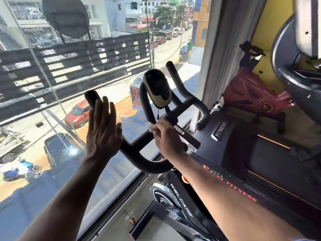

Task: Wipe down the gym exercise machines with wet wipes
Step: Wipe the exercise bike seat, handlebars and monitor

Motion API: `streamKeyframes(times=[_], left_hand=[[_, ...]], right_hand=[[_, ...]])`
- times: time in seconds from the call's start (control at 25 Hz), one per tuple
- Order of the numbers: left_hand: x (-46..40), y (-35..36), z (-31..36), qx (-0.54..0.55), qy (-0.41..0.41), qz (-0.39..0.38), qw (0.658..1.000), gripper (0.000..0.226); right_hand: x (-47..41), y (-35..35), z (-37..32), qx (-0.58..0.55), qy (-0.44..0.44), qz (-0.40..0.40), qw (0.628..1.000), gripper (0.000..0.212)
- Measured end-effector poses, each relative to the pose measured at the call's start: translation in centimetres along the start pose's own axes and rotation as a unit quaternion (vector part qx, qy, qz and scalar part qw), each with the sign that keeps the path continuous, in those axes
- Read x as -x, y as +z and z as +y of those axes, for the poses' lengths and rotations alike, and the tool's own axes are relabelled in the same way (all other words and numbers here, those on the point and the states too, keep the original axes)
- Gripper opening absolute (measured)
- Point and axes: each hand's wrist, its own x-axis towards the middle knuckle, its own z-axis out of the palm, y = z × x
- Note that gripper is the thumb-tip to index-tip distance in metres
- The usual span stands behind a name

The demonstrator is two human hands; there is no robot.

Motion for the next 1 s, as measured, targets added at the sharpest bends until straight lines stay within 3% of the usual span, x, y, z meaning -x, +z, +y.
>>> streamKeyframes(times=[0.12, 0.32, 0.52, 0.64, 0.8, 1.0], left_hand=[[0.2, 0.4, -0.5, 0.041, 0.023, 0.04, 0.998, 0.066], [0.4, 0.8, -0.7, 0.063, 0.022, 0.045, 0.997, 0.063], [0.5, 1.0, -1.1, 0.075, 0.039, 0.051, 0.995, 0.061], [0.6, 1.0, -1.0, 0.067, 0.037, 0.051, 0.996, 0.061], [0.5, 1.1, -0.9, 0.074, 0.025, 0.05, 0.996, 0.063], [0.7, 1.2, -1.0, 0.078, 0.015, 0.032, 0.996, 0.065]], right_hand=[[1.4, -0.5, -0.3, -0.005, -0.09, -0.102, 0.991, 0.013], [-1.1, -0.1, -0.4, 0.044, -0.023, -0.027, 0.998, 0.01], [2.0, 1.0, -5.0, -0.001, -0.106, -0.135, 0.985, 0.016], [0.1, -1.0, -0.8, 0.043, -0.098, -0.087, 0.99, 0.012], [-3.9, -3.2, 4.4, 0.087, -0.001, 0.019, 0.996, 0.006], [-2.3, -1.0, 1.5, 0.068, 0.025, 0.016, 0.997, 0.007]])
